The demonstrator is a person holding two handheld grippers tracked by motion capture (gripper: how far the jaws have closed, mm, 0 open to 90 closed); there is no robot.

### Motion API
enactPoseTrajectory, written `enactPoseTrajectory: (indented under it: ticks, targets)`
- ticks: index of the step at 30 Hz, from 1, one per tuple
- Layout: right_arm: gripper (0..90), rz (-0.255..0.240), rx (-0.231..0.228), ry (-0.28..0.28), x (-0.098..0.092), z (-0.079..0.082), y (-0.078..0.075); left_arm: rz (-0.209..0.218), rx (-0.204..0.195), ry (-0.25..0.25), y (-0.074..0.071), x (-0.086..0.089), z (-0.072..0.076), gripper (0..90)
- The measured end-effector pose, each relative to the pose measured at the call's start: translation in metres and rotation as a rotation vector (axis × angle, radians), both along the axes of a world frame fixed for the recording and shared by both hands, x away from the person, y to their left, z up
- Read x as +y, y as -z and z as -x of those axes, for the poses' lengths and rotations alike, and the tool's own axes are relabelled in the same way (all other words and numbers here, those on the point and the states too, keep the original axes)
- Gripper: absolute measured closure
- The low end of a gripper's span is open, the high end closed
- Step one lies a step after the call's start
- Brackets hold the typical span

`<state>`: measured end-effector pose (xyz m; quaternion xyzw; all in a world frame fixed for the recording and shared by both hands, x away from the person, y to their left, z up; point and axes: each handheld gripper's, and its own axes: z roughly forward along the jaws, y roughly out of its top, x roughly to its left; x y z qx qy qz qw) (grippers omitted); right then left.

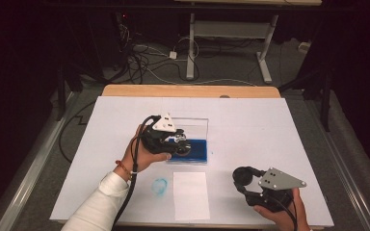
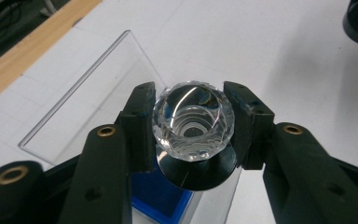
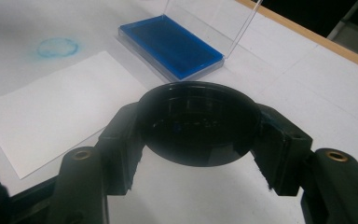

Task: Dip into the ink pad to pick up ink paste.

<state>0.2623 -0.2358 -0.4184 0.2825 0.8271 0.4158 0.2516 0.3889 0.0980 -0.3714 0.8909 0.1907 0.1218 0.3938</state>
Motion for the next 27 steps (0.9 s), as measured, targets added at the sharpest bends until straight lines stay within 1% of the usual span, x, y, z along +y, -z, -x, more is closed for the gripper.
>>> enactPoseTrajectory:
  ticks: [4, 5, 7, 11, 13, 14, 17, 21, 22, 25, 27]
  targets:
    - [38.8, -0.001, 0.000, -0.001, 0.000, 0.000, 0.000, -0.013, 0.007, -0.009, 0.002, -0.004, -0.005, 54.5]
    - [38.8, 0.000, -0.001, -0.002, 0.000, 0.000, 0.000, -0.008, 0.013, -0.011, 0.003, -0.005, -0.006, 54.5]
    - [38.8, 0.001, 0.005, 0.000, 0.000, 0.000, 0.001, -0.023, 0.016, -0.013, 0.005, -0.007, -0.009, 54.5]
    - [38.8, 0.003, 0.005, -0.002, 0.001, 0.000, 0.001, -0.035, 0.024, -0.020, 0.008, -0.007, -0.013, 54.4]
    - [38.8, 0.004, 0.008, -0.001, 0.001, -0.001, 0.001, -0.026, 0.034, -0.031, 0.011, -0.006, -0.015, 54.5]
    - [38.8, 0.005, 0.008, -0.002, 0.001, -0.001, 0.001, -0.027, 0.033, -0.034, 0.012, -0.006, -0.016, 54.4]
    - [38.8, 0.007, 0.013, -0.003, 0.002, -0.001, 0.002, -0.029, 0.038, -0.049, 0.017, -0.006, -0.018, 54.4]
    - [38.8, 0.012, 0.015, -0.007, 0.003, -0.001, 0.003, -0.069, 0.039, -0.059, 0.026, -0.008, -0.022, 54.4]
    - [38.8, 0.013, 0.017, -0.006, 0.003, -0.001, 0.003, -0.074, 0.042, -0.063, 0.028, -0.008, -0.023, 54.4]
    - [38.8, 0.014, 0.018, -0.008, 0.003, -0.001, 0.004, -0.083, 0.049, -0.072, 0.033, -0.006, -0.026, 54.4]
    - [38.8, 0.015, 0.020, -0.008, 0.003, -0.001, 0.004, -0.077, 0.057, -0.077, 0.036, -0.005, -0.027, 54.4]
